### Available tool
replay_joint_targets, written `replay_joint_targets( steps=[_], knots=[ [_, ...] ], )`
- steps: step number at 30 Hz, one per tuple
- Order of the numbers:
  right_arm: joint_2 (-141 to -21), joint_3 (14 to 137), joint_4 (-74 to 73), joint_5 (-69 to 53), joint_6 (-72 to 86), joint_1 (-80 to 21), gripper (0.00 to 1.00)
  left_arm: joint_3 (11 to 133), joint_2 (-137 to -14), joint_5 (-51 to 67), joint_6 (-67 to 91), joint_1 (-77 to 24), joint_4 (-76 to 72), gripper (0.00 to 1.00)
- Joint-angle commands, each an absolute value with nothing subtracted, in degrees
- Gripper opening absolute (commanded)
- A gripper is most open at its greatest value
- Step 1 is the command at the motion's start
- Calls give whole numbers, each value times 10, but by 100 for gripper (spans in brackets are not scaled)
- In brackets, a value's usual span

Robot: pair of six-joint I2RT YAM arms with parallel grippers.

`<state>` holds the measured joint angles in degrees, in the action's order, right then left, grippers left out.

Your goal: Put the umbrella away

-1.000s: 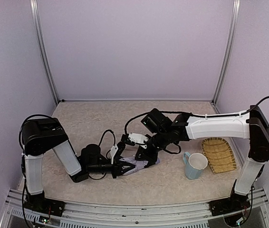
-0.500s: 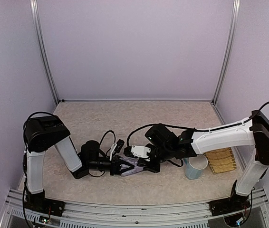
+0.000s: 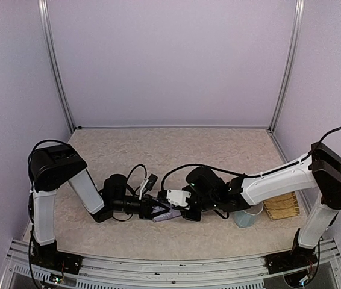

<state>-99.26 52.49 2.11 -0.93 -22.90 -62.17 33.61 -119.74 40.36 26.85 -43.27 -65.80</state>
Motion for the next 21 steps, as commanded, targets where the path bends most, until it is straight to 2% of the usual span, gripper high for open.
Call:
replay_joint_targets(
  steps=[1, 7, 13, 17, 21],
  knots=[
    [-1049, 498, -89, -19, -233, -610, 0, 316, -1233, 315, 264, -399, -486, 39],
    [-1059, 508, -76, -16, -247, -590, 0, 282, -1178, 279, 232, -399, -510, 52],
    [-1078, 518, -73, -21, -257, -588, 0, 200, -1082, 220, 151, -413, -653, 57],
    [-1078, 515, -71, -21, -257, -588, 0, 171, -1010, 152, 2, -461, -707, 58],
    [-1075, 513, -67, -22, -258, -586, 0, 180, -993, 71, -187, -522, -744, 68]
  ],
)
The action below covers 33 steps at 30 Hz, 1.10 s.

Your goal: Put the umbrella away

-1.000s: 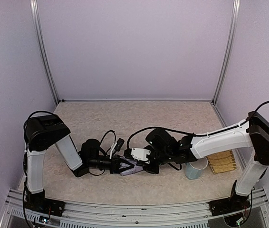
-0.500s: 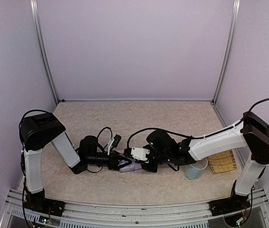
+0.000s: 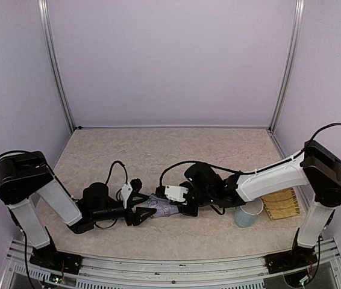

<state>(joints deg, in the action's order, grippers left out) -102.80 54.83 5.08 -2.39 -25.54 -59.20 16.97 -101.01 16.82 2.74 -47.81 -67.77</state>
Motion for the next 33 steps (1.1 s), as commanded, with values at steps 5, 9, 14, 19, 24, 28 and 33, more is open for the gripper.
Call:
replay_joint_targets(
  steps=[5, 9, 14, 19, 24, 28, 33],
  knots=[
    [-1068, 511, -57, -32, -259, -585, 0, 193, -1099, 126, -241, -506, -900, 75],
    [-1059, 499, -45, -47, -258, -582, 0, 220, -1190, 218, -234, -494, -968, 82],
    [-1059, 499, -44, -57, -258, -575, 0, 277, -1238, 256, -244, -495, -964, 82],
    [-1059, 501, -43, -63, -259, -571, 0, 319, -1242, 284, -255, -484, -892, 83],
    [-1062, 507, -45, -64, -263, -569, 0, 351, -1219, 371, -269, -470, -718, 95],
    [-1061, 507, -44, -65, -262, -569, 0, 338, -1226, 370, -274, -473, -724, 93],
    [-1062, 508, -46, -64, -263, -569, 0, 393, -1247, 312, -298, -479, -653, 80]
  ],
)
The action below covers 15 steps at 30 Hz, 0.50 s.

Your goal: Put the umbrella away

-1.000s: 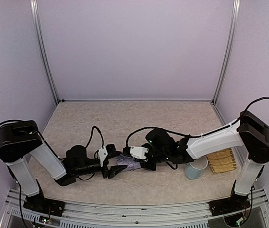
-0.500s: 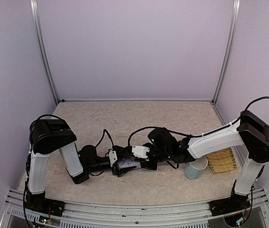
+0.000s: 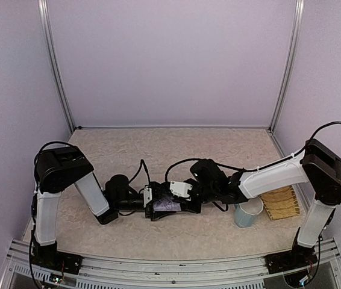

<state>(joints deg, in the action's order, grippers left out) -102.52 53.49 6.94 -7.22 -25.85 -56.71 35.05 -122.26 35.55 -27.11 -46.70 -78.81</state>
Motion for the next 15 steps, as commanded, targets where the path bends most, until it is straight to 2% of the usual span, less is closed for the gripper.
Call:
replay_joint_targets(
  steps=[1, 4, 6, 12, 15],
  knots=[
    [-1061, 509, -47, -63, -263, -569, 0, 399, -1249, 301, -300, -481, -645, 76],
    [-1053, 503, -44, -61, -263, -568, 0, 401, -1256, 277, -306, -481, -635, 66],
    [-1050, 500, -42, -62, -263, -569, 0, 400, -1259, 271, -314, -478, -616, 65],
    [-1048, 501, -41, -65, -261, -568, 0, 399, -1257, 278, -325, -474, -556, 76],
    [-1044, 501, -42, -65, -261, -568, 0, 381, -1246, 310, -273, -465, -611, 81]
  ],
)
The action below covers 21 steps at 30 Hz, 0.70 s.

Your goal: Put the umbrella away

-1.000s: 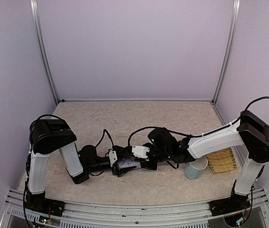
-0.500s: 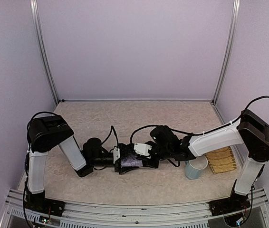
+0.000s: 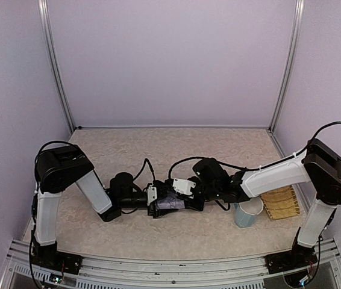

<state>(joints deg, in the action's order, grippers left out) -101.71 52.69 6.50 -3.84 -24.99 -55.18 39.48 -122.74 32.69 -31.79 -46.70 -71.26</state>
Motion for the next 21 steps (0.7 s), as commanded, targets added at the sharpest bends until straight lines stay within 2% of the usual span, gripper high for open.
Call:
replay_joint_targets(
  steps=[1, 3, 7, 10, 16, 21],
  knots=[
    [-1042, 501, -44, -66, -261, -568, 0, 366, -1233, 320, -240, -457, -656, 82],
    [-1037, 500, -47, -66, -261, -566, 0, 339, -1195, 330, -181, -444, -712, 86],
    [-1020, 492, -48, -65, -266, -565, 0, 354, -1087, 243, -223, -462, -552, 86],
    [-1005, 483, -48, -65, -275, -566, 0, 328, -1054, 226, -240, -465, -525, 88],
    [-961, 438, -24, -82, -306, -584, 0, 261, -1032, 281, -208, -471, -616, 99],
    [-960, 430, -17, -66, -322, -588, 0, 297, -1124, 208, -249, -513, -730, 99]
  ],
)
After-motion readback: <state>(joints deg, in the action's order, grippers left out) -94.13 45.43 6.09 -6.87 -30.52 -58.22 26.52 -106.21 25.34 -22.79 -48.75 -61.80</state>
